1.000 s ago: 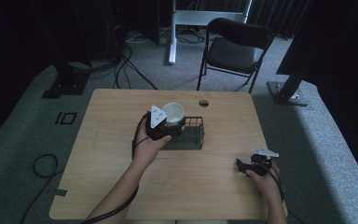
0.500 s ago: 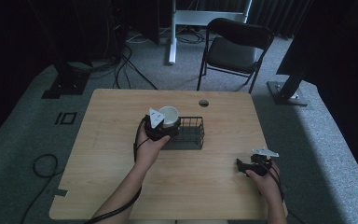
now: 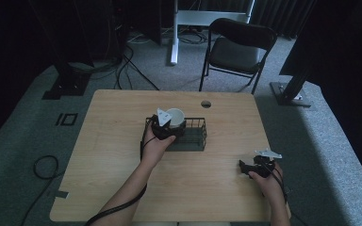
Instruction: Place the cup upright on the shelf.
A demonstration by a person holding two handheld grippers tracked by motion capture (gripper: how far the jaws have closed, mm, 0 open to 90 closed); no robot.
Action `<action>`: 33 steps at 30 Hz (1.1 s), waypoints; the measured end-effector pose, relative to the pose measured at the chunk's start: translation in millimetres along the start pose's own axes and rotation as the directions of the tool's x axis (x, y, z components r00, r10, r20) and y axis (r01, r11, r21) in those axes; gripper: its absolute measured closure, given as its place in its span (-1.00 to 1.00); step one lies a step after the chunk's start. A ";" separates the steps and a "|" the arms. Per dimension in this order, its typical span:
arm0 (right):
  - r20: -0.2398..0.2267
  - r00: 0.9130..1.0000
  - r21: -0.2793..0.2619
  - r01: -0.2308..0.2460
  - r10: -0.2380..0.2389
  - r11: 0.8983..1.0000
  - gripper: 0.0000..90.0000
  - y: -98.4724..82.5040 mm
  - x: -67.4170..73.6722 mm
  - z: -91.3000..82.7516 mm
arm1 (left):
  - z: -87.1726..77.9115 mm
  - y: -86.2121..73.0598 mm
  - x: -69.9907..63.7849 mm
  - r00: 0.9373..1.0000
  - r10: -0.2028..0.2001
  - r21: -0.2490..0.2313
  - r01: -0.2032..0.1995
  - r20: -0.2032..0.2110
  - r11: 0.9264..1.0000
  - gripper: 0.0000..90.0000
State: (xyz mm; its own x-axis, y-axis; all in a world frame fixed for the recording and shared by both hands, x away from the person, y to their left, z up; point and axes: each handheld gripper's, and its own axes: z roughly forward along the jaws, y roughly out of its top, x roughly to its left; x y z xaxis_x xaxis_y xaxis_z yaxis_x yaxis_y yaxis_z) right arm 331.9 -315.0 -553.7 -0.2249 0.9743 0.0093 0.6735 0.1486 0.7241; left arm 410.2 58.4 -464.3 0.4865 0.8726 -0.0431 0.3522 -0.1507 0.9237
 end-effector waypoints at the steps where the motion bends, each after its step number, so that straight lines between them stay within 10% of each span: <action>1: 0.000 1.000 0.000 0.000 0.000 1.000 -0.75 0.0 0.0 0.0 | 1.2 -0.1 -0.1 1.000 0.006 0.003 -0.006 -0.001 1.000 -0.54; 33: -0.001 1.000 0.001 -0.001 0.001 1.000 -0.75 0.0 0.1 0.0 | -0.4 3.2 -4.9 0.998 0.043 0.076 -0.047 0.042 0.996 -0.74</action>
State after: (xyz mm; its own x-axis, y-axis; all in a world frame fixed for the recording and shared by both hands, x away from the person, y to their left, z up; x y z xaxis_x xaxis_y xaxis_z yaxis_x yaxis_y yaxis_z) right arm 331.8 -314.9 -553.6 -0.2243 0.9745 0.0107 0.6744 0.1473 0.7236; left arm 408.6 53.9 -461.0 0.5342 0.8452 -0.0187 0.3892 -0.2263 0.8929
